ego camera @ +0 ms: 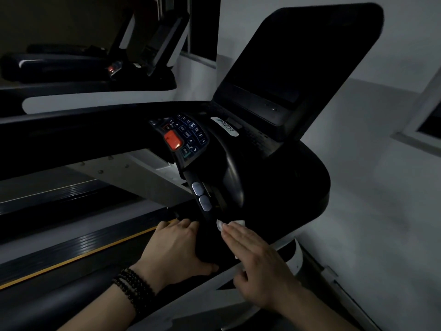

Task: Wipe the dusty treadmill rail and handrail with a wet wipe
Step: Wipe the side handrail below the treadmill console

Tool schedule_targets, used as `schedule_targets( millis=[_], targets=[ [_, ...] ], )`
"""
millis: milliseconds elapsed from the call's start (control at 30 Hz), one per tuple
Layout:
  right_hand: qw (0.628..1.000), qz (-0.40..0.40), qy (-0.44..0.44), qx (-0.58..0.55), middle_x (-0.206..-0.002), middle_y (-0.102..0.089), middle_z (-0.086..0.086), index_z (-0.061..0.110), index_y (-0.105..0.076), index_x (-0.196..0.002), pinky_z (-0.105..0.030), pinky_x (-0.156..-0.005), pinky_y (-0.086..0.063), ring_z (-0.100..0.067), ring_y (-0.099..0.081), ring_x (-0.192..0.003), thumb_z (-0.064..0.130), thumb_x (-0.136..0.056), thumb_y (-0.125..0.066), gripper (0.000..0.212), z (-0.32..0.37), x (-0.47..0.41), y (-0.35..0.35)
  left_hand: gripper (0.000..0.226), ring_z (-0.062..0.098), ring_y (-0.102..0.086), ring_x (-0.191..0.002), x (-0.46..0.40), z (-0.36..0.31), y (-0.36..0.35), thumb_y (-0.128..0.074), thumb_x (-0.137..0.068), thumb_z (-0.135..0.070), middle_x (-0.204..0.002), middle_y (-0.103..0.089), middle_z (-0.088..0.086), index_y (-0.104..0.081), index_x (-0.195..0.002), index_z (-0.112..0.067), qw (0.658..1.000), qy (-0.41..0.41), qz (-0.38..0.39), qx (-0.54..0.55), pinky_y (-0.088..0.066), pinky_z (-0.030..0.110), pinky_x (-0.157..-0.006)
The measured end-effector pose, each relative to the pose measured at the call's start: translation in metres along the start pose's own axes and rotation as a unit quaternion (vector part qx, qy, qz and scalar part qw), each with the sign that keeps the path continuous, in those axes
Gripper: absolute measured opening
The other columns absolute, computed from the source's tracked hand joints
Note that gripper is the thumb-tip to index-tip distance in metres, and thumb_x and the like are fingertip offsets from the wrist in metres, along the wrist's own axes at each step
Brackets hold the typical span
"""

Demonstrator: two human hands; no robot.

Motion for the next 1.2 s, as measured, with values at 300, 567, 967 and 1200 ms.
schedule_targets(
  millis=[300,567,967,1200],
  targets=[
    [1.0,-0.006,0.016,-0.003,-0.164,-0.019,0.006,0.014,-0.028,-0.156,-0.027,-0.121,-0.009,-0.002,-0.002,-0.151,0.014,-0.078,-0.051,0.082,0.001,-0.003,0.001,0.103,0.012,-0.051,-0.127,0.005,0.0,0.001,-0.045,-0.062,-0.093,-0.136,-0.056,-0.012,-0.042,-0.144,-0.03,1.0,0.009,-0.011,0.0,-0.033,0.034,-0.109],
    [0.998,-0.029,0.043,-0.033,-0.163,-0.023,0.003,0.01,-0.03,-0.155,-0.024,-0.121,-0.013,-0.003,-0.006,-0.151,0.016,-0.078,-0.046,0.078,0.01,-0.017,0.013,0.101,0.011,-0.052,-0.125,0.013,0.007,0.009,-0.039,-0.062,-0.094,-0.132,-0.056,-0.013,-0.045,-0.141,-0.032,0.999,0.038,-0.029,-0.004,-0.034,0.034,-0.107],
    [0.979,-0.054,0.176,-0.082,-0.164,-0.021,0.002,0.012,-0.026,-0.156,-0.03,-0.123,-0.014,-0.005,-0.007,-0.152,0.03,-0.089,-0.052,0.074,0.082,-0.084,0.03,0.111,0.015,-0.038,-0.143,0.104,0.087,0.055,-0.019,-0.071,-0.093,-0.158,-0.04,-0.005,-0.031,-0.157,-0.024,0.965,0.227,-0.129,0.031,-0.03,0.037,-0.114],
    [0.963,-0.063,0.244,-0.091,-0.162,-0.025,0.0,0.009,-0.031,-0.154,-0.028,-0.123,-0.013,-0.006,-0.011,-0.151,0.028,-0.086,-0.056,0.075,0.135,-0.111,0.035,0.108,0.014,-0.033,-0.146,0.162,0.127,0.084,-0.017,-0.072,-0.092,-0.158,-0.039,-0.006,-0.033,-0.155,-0.026,0.931,0.324,-0.168,0.002,-0.029,0.04,-0.117]
  ],
)
Point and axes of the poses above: each hand's wrist, its own x-axis away from the middle knuckle, its own y-axis out of the back of the hand, z = x × y, the point moved 9 cm from there along -x, towards the middle knuckle
